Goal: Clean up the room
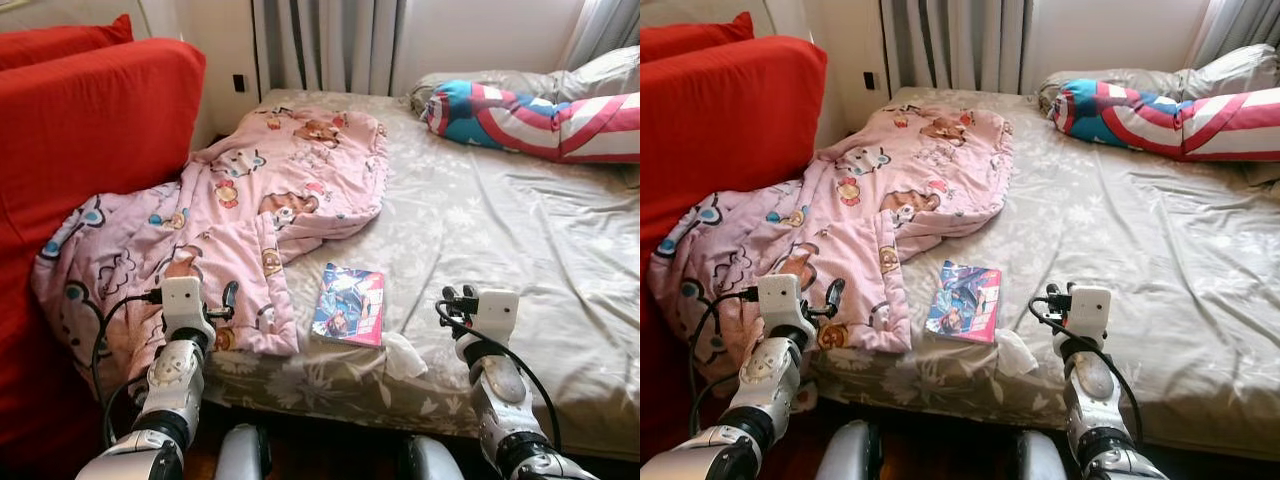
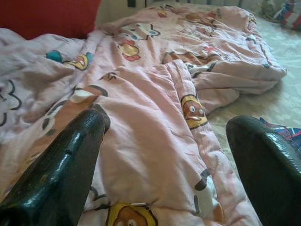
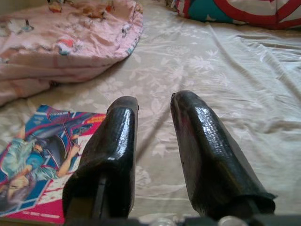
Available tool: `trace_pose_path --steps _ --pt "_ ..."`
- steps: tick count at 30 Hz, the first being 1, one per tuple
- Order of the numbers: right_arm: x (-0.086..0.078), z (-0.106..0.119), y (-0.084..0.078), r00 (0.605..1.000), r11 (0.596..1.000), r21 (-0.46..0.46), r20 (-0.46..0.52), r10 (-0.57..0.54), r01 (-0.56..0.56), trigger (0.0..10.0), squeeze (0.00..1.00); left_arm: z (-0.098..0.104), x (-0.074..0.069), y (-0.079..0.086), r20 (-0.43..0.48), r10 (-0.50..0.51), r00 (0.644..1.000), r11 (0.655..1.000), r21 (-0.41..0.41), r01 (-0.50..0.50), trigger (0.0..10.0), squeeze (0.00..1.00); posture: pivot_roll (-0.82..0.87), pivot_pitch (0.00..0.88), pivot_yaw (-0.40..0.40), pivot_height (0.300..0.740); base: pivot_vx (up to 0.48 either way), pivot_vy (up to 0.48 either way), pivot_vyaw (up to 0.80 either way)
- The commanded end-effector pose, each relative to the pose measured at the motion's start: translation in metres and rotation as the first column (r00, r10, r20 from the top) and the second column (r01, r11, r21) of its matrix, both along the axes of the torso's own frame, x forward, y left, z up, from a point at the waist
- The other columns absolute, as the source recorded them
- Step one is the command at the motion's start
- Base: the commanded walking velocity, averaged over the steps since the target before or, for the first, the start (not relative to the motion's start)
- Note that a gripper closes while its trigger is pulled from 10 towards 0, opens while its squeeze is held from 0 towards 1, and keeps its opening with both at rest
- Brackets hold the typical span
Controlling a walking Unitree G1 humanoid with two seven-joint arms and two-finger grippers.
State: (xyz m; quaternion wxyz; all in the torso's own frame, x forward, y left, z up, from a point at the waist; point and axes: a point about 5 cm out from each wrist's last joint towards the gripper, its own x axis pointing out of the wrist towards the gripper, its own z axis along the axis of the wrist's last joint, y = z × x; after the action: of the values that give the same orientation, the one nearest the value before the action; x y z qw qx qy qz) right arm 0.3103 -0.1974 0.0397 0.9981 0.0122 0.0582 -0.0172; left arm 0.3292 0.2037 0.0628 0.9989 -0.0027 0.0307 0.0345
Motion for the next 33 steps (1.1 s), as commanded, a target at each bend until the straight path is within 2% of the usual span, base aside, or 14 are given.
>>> trace_pose_path --steps 1,11,14,20,26,30,32,33 --pt "0.002 0.001 0.005 1.000 1.000 -0.009 -0.001 0.029 -0.029 10.0 0.00 0.002 0.001 0.004 -0.007 0.006 1.000 1.000 0.011 -0.006 10.0 0.00 -0.03 0.000 -0.011 0.589 0.244 0.000 0.80" --pt "0.000 -0.002 0.007 0.999 0.999 0.025 -0.014 0.036 -0.036 10.0 0.00 0.001 0.001 0.004 -0.008 0.005 1.000 1.000 0.011 -0.005 10.0 0.00 -0.03 0.000 -0.010 0.589 0.247 0.000 0.80" --pt "-0.001 -0.006 0.006 0.999 0.999 0.029 -0.041 0.030 -0.029 10.0 0.00 0.002 0.001 0.004 -0.007 0.005 1.000 1.000 0.011 -0.005 10.0 0.00 -0.03 0.000 -0.010 0.589 0.245 0.000 0.21" --pt "-0.009 -0.020 0.003 0.989 1.000 -0.008 -0.144 -0.027 0.026 10.0 0.00 0.001 0.001 0.004 -0.010 0.005 1.000 1.000 0.012 -0.005 10.0 0.00 -0.03 0.000 -0.010 0.589 0.163 0.000 0.00" --pt "-0.013 -0.027 -0.003 0.978 0.995 0.048 -0.195 -0.078 0.088 10.0 0.00 0.001 0.001 0.005 -0.016 0.002 1.000 1.000 0.010 -0.001 10.0 0.00 -0.03 0.000 -0.008 0.589 0.000 0.000 0.00" --pt "-0.019 -0.038 -0.011 0.942 0.982 0.090 -0.307 -0.132 0.167 10.0 0.00 0.002 0.002 0.004 -0.017 -0.002 1.000 1.000 0.010 0.002 10.0 0.00 -0.03 0.000 -0.009 0.589 0.000 0.000 0.00" --pt "-0.021 -0.041 -0.012 0.935 0.978 0.099 -0.326 -0.142 0.183 10.0 0.00 0.002 0.002 0.004 -0.016 -0.003 1.000 1.000 0.010 0.003 10.0 0.00 -0.02 0.000 -0.008 0.589 0.000 0.000 0.00" --pt "-0.025 -0.047 -0.012 0.913 0.979 0.089 -0.383 -0.138 0.185 10.0 0.00 0.002 0.003 0.003 -0.017 -0.015 1.000 1.000 0.018 0.016 10.0 0.00 -0.02 0.000 -0.009 0.589 0.000 0.000 0.00"
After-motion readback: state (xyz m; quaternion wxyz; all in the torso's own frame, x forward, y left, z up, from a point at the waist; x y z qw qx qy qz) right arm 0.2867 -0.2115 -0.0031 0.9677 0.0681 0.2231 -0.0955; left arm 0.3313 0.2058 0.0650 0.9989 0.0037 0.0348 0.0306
